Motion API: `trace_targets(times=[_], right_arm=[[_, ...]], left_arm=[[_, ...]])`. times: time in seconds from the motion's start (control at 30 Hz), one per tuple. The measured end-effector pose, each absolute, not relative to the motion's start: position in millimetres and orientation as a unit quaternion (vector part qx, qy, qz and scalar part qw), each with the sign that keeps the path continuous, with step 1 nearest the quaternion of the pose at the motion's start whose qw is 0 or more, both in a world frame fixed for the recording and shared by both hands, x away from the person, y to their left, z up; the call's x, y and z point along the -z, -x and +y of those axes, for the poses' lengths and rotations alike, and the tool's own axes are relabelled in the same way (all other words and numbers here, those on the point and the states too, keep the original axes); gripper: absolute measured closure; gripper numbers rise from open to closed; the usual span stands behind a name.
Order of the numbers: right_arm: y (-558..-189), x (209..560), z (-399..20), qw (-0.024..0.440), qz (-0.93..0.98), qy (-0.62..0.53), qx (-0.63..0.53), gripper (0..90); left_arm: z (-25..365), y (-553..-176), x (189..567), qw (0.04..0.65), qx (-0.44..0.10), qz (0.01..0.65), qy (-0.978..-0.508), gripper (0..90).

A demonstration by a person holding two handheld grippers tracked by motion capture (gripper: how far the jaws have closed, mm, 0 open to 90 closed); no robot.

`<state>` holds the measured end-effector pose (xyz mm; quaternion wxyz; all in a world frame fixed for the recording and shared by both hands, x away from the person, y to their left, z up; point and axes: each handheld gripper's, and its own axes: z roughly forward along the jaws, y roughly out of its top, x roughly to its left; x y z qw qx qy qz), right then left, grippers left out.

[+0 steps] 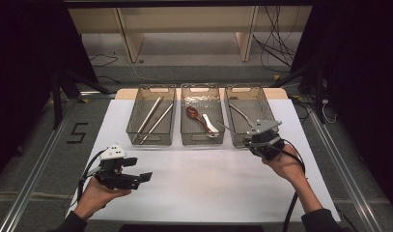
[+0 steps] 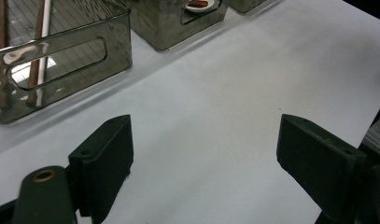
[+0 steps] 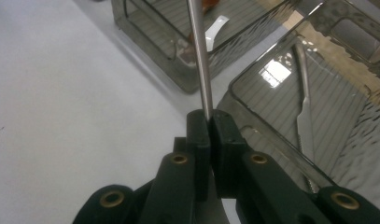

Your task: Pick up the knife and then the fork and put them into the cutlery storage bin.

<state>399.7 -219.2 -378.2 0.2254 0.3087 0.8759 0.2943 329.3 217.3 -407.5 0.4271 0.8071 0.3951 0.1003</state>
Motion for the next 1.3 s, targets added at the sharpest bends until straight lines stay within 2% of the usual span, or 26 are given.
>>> trace_targets(times=[0.4, 1.3], right_arm=[[-422.7, 370.3, -228.8, 0.227, 0.857, -0.353, -0.299, 87.4], [-500.3, 369.7, -241.5, 0.202, 0.821, -0.451, -0.286, 87.3]], left_arm=[[221.5, -326.6, 407.9, 0.447, -0.119, 0.402, -0.790, 17.8], [220.5, -327.3, 410.4, 0.442, -0.114, 0.399, -0.795, 17.4]])
